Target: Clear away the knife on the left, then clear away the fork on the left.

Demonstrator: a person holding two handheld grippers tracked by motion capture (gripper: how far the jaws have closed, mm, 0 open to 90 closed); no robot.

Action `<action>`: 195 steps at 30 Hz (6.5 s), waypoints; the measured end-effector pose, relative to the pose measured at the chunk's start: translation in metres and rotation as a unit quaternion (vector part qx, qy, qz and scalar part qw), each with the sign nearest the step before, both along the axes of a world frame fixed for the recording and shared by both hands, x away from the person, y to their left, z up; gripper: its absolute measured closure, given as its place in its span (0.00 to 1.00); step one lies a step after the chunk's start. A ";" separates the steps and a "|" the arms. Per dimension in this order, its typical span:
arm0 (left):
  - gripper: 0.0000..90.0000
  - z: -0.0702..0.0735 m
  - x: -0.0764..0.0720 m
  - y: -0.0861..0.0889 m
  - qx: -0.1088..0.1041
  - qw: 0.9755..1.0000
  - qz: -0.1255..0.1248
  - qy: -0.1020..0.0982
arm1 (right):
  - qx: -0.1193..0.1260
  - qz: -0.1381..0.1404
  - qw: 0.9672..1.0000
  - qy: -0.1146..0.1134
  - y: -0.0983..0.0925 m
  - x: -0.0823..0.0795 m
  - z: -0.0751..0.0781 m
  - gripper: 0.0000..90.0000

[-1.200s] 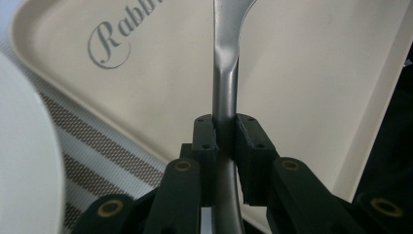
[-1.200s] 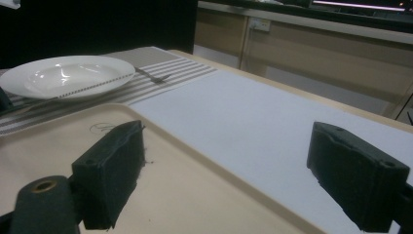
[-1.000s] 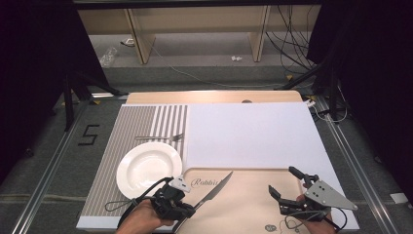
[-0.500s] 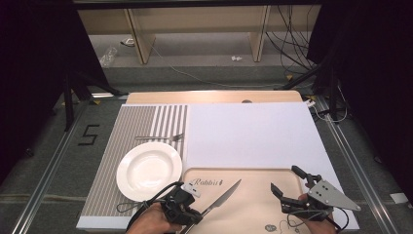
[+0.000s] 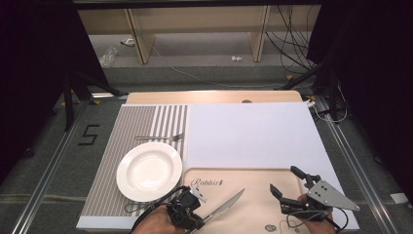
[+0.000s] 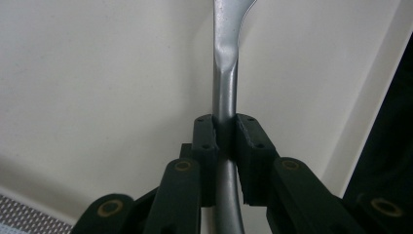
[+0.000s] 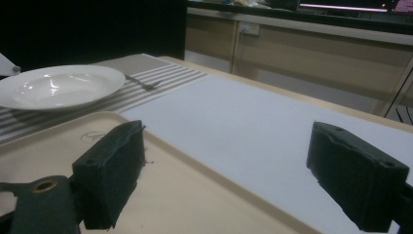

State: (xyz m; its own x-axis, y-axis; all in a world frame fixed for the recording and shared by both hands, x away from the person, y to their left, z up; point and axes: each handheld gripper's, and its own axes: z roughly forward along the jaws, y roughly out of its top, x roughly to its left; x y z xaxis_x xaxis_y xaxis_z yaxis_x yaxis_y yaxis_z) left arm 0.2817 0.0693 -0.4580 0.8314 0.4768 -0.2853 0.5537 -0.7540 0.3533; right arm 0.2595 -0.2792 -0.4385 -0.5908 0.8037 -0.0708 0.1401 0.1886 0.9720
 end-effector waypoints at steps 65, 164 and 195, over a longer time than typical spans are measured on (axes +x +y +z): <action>0.99 -0.014 -0.013 -0.036 -0.045 0.987 -0.056 -0.147 | -0.010 0.006 1.000 0.001 0.003 -0.002 -0.001 0.17; 0.20 0.039 0.023 0.053 -0.128 0.946 0.164 -0.248 | -0.005 0.008 1.000 0.004 -0.001 -0.001 -0.003 0.17; 0.19 0.057 0.044 0.081 -0.117 0.930 0.203 -0.282 | 0.002 0.001 1.000 0.009 -0.006 -0.001 -0.004 0.17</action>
